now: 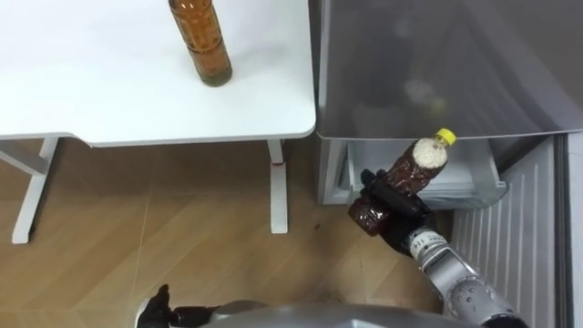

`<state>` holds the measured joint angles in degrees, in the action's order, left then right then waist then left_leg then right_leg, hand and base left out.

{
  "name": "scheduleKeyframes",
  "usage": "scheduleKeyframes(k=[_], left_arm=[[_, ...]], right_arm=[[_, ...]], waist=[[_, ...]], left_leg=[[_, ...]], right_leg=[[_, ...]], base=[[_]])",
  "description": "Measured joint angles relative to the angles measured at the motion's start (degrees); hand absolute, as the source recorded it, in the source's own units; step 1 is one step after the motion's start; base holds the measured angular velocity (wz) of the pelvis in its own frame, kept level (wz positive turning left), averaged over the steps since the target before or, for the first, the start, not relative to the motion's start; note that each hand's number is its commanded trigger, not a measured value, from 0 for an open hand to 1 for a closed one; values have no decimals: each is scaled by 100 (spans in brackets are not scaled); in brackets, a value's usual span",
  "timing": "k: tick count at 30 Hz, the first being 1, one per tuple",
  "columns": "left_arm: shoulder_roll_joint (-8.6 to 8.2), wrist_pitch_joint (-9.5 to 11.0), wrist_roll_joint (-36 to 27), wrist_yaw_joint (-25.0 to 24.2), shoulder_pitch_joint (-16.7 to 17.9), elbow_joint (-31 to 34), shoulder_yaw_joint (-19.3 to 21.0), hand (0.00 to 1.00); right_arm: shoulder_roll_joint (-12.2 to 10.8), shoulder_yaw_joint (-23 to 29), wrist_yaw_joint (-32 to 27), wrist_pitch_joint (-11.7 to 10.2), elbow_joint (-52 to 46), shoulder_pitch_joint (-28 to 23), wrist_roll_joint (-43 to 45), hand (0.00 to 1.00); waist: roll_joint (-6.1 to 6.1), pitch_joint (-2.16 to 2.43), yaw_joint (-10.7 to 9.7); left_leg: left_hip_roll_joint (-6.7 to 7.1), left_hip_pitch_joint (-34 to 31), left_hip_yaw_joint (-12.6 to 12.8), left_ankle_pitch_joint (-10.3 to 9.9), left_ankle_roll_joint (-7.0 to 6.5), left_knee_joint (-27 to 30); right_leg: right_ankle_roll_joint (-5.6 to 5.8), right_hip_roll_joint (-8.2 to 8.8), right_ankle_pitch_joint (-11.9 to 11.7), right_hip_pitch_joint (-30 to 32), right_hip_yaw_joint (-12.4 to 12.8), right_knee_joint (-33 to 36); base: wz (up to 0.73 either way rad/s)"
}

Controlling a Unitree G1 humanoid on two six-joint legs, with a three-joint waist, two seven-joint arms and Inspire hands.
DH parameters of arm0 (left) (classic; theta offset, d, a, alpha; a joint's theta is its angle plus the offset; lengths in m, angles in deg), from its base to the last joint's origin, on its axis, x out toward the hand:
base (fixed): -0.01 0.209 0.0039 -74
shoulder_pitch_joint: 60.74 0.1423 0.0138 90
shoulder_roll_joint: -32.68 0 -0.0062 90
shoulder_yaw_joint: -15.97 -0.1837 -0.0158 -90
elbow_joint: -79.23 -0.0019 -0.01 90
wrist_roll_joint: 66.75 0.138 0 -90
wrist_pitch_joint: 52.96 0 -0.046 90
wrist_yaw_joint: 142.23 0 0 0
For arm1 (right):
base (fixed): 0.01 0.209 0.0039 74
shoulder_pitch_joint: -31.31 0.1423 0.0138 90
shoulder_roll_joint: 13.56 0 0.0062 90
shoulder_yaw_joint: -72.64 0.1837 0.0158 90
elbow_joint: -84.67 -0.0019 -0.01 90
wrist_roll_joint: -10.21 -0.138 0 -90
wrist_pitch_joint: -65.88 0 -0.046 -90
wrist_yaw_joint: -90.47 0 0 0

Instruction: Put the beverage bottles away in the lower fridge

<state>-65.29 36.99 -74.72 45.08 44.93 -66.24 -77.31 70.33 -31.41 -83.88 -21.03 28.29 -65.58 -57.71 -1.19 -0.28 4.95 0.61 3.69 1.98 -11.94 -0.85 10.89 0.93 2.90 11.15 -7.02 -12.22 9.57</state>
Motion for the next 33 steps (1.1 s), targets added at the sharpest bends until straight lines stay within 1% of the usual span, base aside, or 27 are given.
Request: scheduleKeyframes(k=[3,10,13,16,18,20,22,26,30,33], left_arm=[[-27,0,-23,1,36,0,42,0],[-55,-29,5,54,92,-68,35,0],[-64,-143,106,115,182,-95,34,0],[-63,-261,337,121,270,-124,19,0],[-63,-349,431,123,278,-208,-63,0],[-64,-495,554,111,278,-250,-206,0],[-68,-540,645,92,280,-249,-332,0],[-85,-679,648,64,286,-248,-431,0],[-83,-767,648,46,284,-248,-481,0],[-83,-873,648,-52,282,-234,-486,0]], right_arm=[[-21,14,-50,-54,2,-4,-239,100],[-57,18,-212,-70,196,-15,-650,100],[-56,20,-302,-71,283,-28,-1118,100],[-64,19,-327,-140,354,-68,-1545,100],[-88,17,-335,-184,356,-122,-1765,100],[-125,16,-373,-197,380,-131,-2070,100],[-139,14,-373,-228,382,-131,-2245,100],[-138,14,-372,-256,384,-130,-2429,100],[-141,17,-372,-259,390,-129,-2593,100],[-136,18,-372,-257,390,-125,-2613,100]], waist=[[-3,2,4],[-2,2,6],[0,0,6],[4,-2,14],[-1,-2,12],[-10,-13,5],[-27,-20,4],[-68,-20,4],[-101,-12,5],[-135,-6,7]], left_leg=[[0,8,9,0,0,20],[0,7,6,-1,0,43],[-1,7,9,-1,0,46],[-2,11,20,-1,0,37],[-1,14,23,-1,0,37],[-1,12,23,-1,0,37],[0,9,23,-2,0,36],[-1,0,22,-2,0,35],[1,-7,13,-2,0,34],[2,-9,11,-2,0,38]], right_leg=[[0,1,0,-16,3,2],[-1,1,-1,-25,3,22],[-1,-4,-1,-22,29,21],[-1,-9,-1,-13,78,18],[-1,-9,-1,-14,92,15],[-1,-10,-1,-12,106,13],[-1,-10,-1,-8,112,14],[-1,-13,-1,1,114,14],[-1,-12,-1,5,110,15],[-1,-11,0,4,102,14]], base=[[0],[0],[-1],[-3],[0],[0],[0],[0],[0],[0]])
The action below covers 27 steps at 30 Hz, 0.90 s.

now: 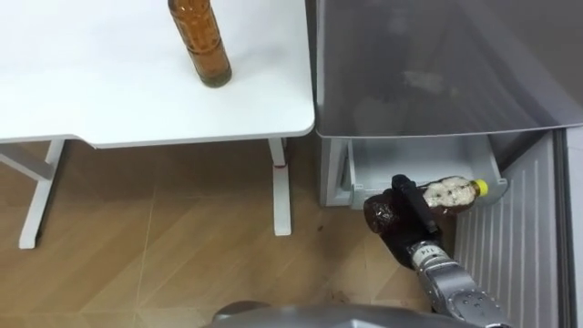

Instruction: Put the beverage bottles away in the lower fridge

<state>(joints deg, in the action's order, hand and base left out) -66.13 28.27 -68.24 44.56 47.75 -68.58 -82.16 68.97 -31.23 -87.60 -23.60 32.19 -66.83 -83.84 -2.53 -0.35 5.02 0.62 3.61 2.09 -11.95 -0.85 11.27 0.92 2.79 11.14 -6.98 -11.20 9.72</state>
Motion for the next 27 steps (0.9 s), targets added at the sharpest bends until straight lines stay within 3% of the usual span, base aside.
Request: scheduleKeyframes(k=[10,14,16,19,27], left_arm=[[16,-44,-7,-260,-77,49,5,0],[56,-48,-6,-269,-415,34,2,0],[74,-42,-4,-281,-520,-12,0,0],[90,-16,-22,-352,-752,-238,-2,0],[328,61,-123,-394,-1079,-512,-3,0]], right_arm=[[3,82,-8,-39,51,248,-117,100],[-4,361,-5,40,644,881,-230,100],[-4,433,-11,37,988,1159,-243,100],[-5,658,2,76,1417,1648,-275,100],[42,1450,6,77,2529,2729,-330,100]], waist=[[-86,-29,-5],[-82,-23,-1],[-54,-53,41],[-50,-59,101],[4,-96,295]], left_leg=[[1,-453,-3,10,-13,194],[4,-879,-3,76,-39,333],[6,-974,7,91,-48,351],[7,-1226,30,155,-67,365],[18,-1923,10,338,-71,361]], right_leg=[[-1,28,0,388,-81,112],[-18,65,-11,795,-161,252],[-22,78,-13,868,-177,298],[-30,91,-72,1138,-177,309],[-71,138,-129,1911,-248,497]], base=[[3],[13],[7],[0],[3]])
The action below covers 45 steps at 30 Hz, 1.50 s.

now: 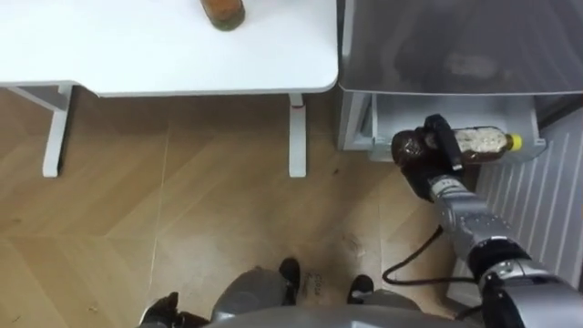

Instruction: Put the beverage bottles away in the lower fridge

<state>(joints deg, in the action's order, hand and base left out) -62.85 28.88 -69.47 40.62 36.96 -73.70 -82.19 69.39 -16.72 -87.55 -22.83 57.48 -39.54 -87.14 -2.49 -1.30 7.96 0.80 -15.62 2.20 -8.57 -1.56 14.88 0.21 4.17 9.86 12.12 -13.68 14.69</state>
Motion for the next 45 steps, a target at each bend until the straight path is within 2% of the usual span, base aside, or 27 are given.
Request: scheduleKeyframes(k=[6,8,10,13,17,18,20,23,29,30,38,45], left_arm=[[17,77,-27,-126,-171,-22,0,0],[20,107,-22,-120,-294,-22,8,0],[20,114,-22,-109,-322,-19,27,0],[23,111,-9,-106,-322,-22,128,0],[154,122,-12,-71,-321,-22,126,0],[175,125,-12,-67,-322,-22,127,0],[211,128,-10,-63,-321,-27,126,0],[211,125,-10,-82,-321,-63,123,0],[213,124,-2,-117,-333,-187,122,0],[213,124,-1,-125,-333,-199,122,0],[228,125,3,-195,-333,-248,122,0],[229,167,0,-228,-333,-252,119,0]], right_arm=[[105,605,1,69,432,666,-7,100],[302,682,-2,129,592,843,-7,100],[381,766,-7,139,596,967,19,100],[544,852,-30,134,592,1066,39,100],[709,854,-252,129,596,1170,79,100],[721,854,-265,130,598,1192,83,100],[759,856,-294,134,652,1251,95,100],[766,853,-330,145,657,1251,95,100],[814,850,-513,239,655,1334,112,100],[822,850,-517,239,655,1350,112,0],[891,850,-832,226,655,1467,112,0],[986,842,-838,167,596,1472,100,0]], waist=[[94,-78,11],[142,-108,52],[177,-128,106],[203,-131,154],[275,-139,159],[299,-139,158],[372,-165,166],[435,-160,167],[438,-160,187],[437,-160,182],[432,-158,199],[431,-157,197]], left_leg=[[14,-505,0,185,-1,-39],[-6,-663,151,241,-21,-50],[-18,-796,280,265,-47,-47],[-41,-964,319,286,-73,-26],[-18,-1061,315,304,-94,-17],[-18,-1077,321,306,-96,-16],[-9,-1099,317,317,-107,-15],[-7,-1104,296,320,-112,-6],[0,-1152,281,367,-117,2],[3,-1174,281,377,-119,2],[10,-1323,304,437,-140,48],[20,-1379,311,447,-148,49]], right_leg=[[-39,52,-25,500,-173,118],[-44,80,-28,664,-221,164],[-57,98,-36,828,-212,220],[-62,156,-46,1046,-226,321],[-56,182,-42,1139,-232,362],[-56,186,-42,1167,-227,381],[-56,196,-42,1193,-228,401],[-50,199,-46,1193,-230,401],[-47,256,-49,1270,-225,490],[-47,264,-49,1300,-225,513],[-58,289,-54,1460,-221,599],[-53,288,-51,1508,-221,600]], base=[[15],[15],[-4],[-4],[3],[0],[0],[0],[0],[0],[1],[1]])
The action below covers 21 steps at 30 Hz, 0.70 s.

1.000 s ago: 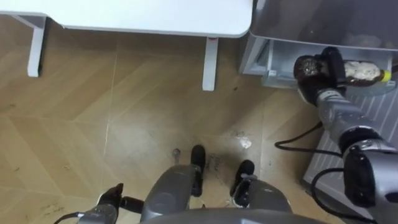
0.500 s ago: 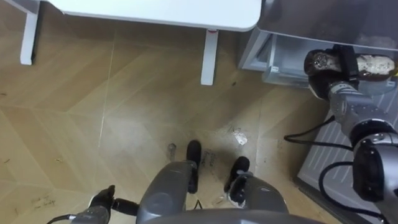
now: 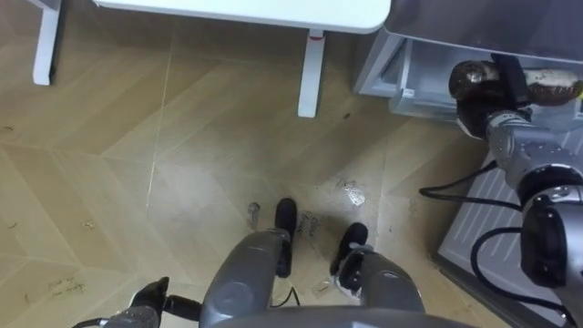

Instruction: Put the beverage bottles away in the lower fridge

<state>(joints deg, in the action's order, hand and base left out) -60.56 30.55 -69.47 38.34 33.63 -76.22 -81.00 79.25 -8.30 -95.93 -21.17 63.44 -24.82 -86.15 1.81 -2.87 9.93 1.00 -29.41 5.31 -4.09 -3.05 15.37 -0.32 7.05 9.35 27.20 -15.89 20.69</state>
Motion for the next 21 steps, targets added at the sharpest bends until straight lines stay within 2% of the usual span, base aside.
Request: scheduleKeyframes(k=[4,21], left_arm=[[-1,55,-7,1,0,0,0,0],[-1,55,-7,1,0,-8,0,0]], right_arm=[[6,3,-3,-47,1,0,5,0],[27,2,-31,-221,-19,0,-9,0]], waist=[[-6,3,-4],[-11,6,4]], left_leg=[[-4,1,6,0,0,2],[-7,2,3,0,0,3]], right_leg=[[-1,9,0,0,-4,4],[-2,-14,-1,-3,-1,12]], base=[[0],[0]])
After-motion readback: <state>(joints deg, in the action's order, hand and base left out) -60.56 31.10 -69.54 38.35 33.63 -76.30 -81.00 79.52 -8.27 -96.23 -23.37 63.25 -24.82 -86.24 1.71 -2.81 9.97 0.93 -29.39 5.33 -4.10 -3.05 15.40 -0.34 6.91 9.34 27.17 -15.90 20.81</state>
